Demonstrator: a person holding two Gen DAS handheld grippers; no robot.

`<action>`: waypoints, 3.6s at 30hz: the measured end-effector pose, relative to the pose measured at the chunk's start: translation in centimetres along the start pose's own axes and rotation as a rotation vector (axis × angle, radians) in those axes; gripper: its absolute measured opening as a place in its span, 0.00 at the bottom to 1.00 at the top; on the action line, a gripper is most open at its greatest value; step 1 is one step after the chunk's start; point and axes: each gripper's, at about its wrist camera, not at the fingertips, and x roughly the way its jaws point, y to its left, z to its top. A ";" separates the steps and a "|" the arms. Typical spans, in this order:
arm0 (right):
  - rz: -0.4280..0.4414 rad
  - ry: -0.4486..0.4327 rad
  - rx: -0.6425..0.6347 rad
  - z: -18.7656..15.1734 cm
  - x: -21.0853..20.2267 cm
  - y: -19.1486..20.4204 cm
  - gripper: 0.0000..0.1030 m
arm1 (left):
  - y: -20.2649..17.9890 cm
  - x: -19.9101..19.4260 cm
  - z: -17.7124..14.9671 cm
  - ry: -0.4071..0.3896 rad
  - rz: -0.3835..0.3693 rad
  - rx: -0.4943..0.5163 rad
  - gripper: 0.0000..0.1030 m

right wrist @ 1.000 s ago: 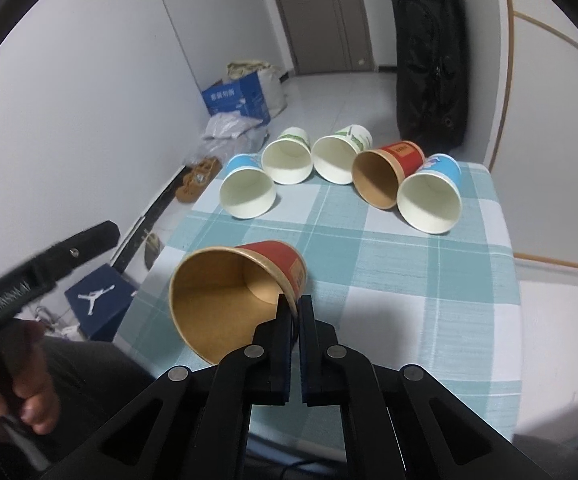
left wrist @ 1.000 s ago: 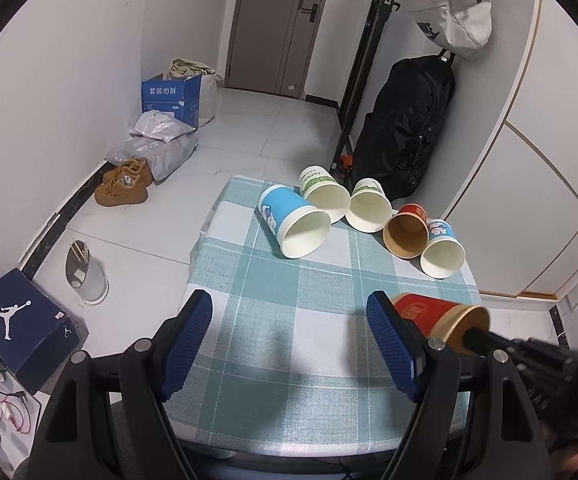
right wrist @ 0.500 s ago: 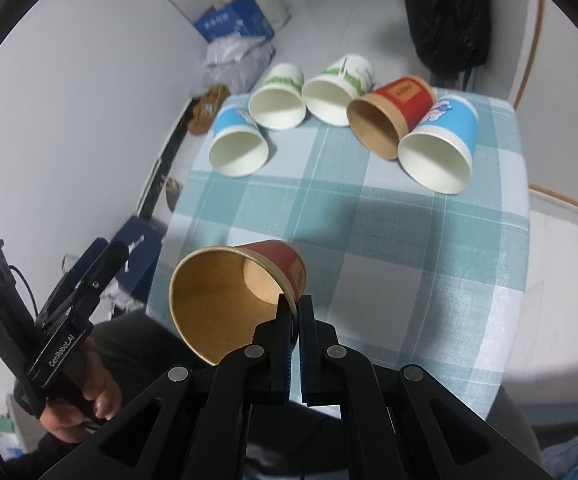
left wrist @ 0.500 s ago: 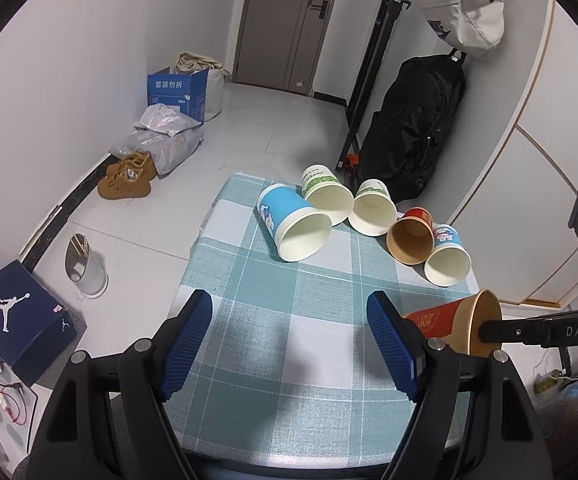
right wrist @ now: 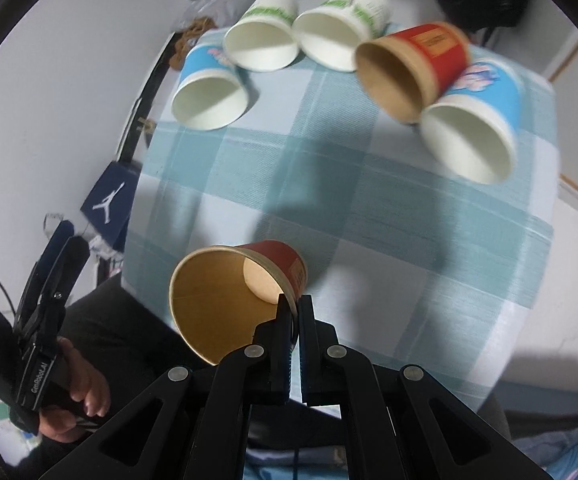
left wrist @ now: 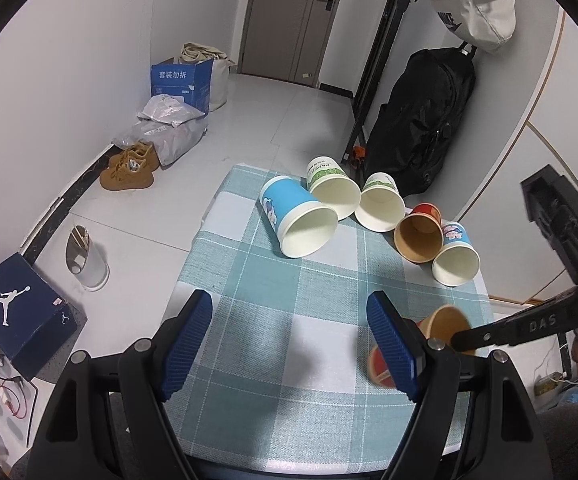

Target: Flip cup upright

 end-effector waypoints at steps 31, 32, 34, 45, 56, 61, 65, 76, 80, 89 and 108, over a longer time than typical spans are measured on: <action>0.096 -0.530 -0.093 -6.3 -5.6 -0.4 0.50 | -1.9 0.9 0.4 -0.011 0.001 -0.009 0.74; 0.095 -0.580 -0.093 -7.0 -6.1 -0.4 0.53 | -2.0 0.8 0.4 -0.017 0.000 -0.006 0.74; 0.093 -0.689 -0.083 -8.7 -6.7 -0.3 0.63 | -2.5 0.5 0.3 -0.042 0.000 0.015 0.74; -0.106 -1.107 -0.057 -15.6 -6.7 1.4 0.95 | -4.8 -1.7 -0.7 -0.151 -0.012 0.119 0.74; -0.143 -1.139 -0.111 -16.5 -6.0 2.3 1.00 | -5.0 -2.4 -1.0 -0.186 0.008 0.132 0.74; -0.133 -1.126 -0.091 -16.3 -5.8 1.8 1.00 | -5.3 -2.7 -1.3 -0.196 -0.005 0.145 0.74; -0.135 -1.135 -0.083 -16.5 -5.9 1.5 1.00 | -5.4 -2.8 -1.3 -0.201 -0.002 0.150 0.74; -0.136 -1.128 -0.091 -16.5 -5.6 1.8 1.00 | -5.5 -2.9 -1.4 -0.205 0.003 0.159 0.74; -0.133 -1.124 -0.089 -16.4 -5.7 1.7 1.00 | -5.7 -2.8 -1.5 -0.207 0.004 0.167 0.74; -0.129 -1.126 -0.087 -16.4 -5.7 1.7 1.00 | -5.7 -3.0 -1.5 -0.221 -0.004 0.168 0.74; -0.124 -1.121 -0.093 -16.5 -5.7 1.8 1.00 | -5.6 -2.9 -1.4 -0.205 -0.001 0.163 0.74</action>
